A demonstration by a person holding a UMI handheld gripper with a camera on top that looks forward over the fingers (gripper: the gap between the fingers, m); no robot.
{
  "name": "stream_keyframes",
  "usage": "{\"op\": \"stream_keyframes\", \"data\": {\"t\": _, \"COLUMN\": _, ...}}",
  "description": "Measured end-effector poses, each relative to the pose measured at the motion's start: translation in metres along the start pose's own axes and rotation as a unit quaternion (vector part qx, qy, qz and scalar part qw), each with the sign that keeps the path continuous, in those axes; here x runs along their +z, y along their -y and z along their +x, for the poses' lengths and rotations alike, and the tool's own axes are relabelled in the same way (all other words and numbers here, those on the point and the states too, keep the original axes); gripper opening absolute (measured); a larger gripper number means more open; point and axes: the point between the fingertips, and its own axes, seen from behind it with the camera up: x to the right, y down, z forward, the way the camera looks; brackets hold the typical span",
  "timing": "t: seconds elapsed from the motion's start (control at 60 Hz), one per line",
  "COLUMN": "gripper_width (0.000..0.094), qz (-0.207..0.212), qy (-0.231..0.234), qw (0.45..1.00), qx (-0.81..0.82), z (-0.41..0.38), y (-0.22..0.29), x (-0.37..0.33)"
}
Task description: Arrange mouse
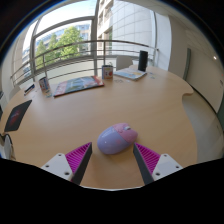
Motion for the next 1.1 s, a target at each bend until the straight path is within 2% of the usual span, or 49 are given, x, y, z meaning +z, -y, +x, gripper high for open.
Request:
{"op": "stream_keyframes", "data": {"t": 0.267, "gripper_width": 0.0834, "qz": 0.012, "qy": 0.006, "qw": 1.000, "qx": 0.005, "z": -0.020, "y": 0.038, "x": 0.053}}
{"op": "stream_keyframes", "data": {"t": 0.317, "gripper_width": 0.0775, "qz": 0.017, "qy": 0.007, "qw": 1.000, "qx": 0.001, "z": -0.024, "y": 0.045, "x": 0.059}}
{"op": "stream_keyframes", "data": {"t": 0.417, "gripper_width": 0.0581, "qz": 0.021, "qy": 0.011, "qw": 1.000, "qx": -0.003, "z": -0.035, "y": 0.052, "x": 0.068}}
{"op": "stream_keyframes", "data": {"t": 0.567, "gripper_width": 0.0503, "qz": 0.021, "qy": -0.005, "qw": 0.999, "qx": -0.027, "z": -0.034, "y": 0.055, "x": 0.067}}
{"op": "stream_keyframes", "data": {"t": 0.667, "gripper_width": 0.0443, "qz": 0.012, "qy": -0.031, "qw": 0.998, "qx": -0.052, "z": -0.032, "y": 0.057, "x": 0.062}}
{"op": "stream_keyframes", "data": {"t": 0.717, "gripper_width": 0.0442, "qz": 0.014, "qy": -0.039, "qw": 0.998, "qx": -0.050, "z": -0.038, "y": 0.064, "x": 0.056}}
{"op": "stream_keyframes", "data": {"t": 0.8, "gripper_width": 0.0441, "qz": 0.044, "qy": -0.057, "qw": 0.996, "qx": -0.044, "z": -0.050, "y": 0.102, "x": 0.033}}
{"op": "stream_keyframes", "data": {"t": 0.917, "gripper_width": 0.0440, "qz": 0.120, "qy": -0.067, "qw": 0.990, "qx": -0.025, "z": -0.093, "y": 0.183, "x": -0.023}}
{"op": "stream_keyframes", "data": {"t": 1.017, "gripper_width": 0.0439, "qz": 0.196, "qy": -0.050, "qw": 0.979, "qx": -0.010, "z": -0.155, "y": 0.262, "x": -0.081}}
{"op": "stream_keyframes", "data": {"t": 1.1, "gripper_width": 0.0438, "qz": 0.246, "qy": -0.012, "qw": 0.969, "qx": -0.009, "z": -0.231, "y": 0.307, "x": -0.122}}
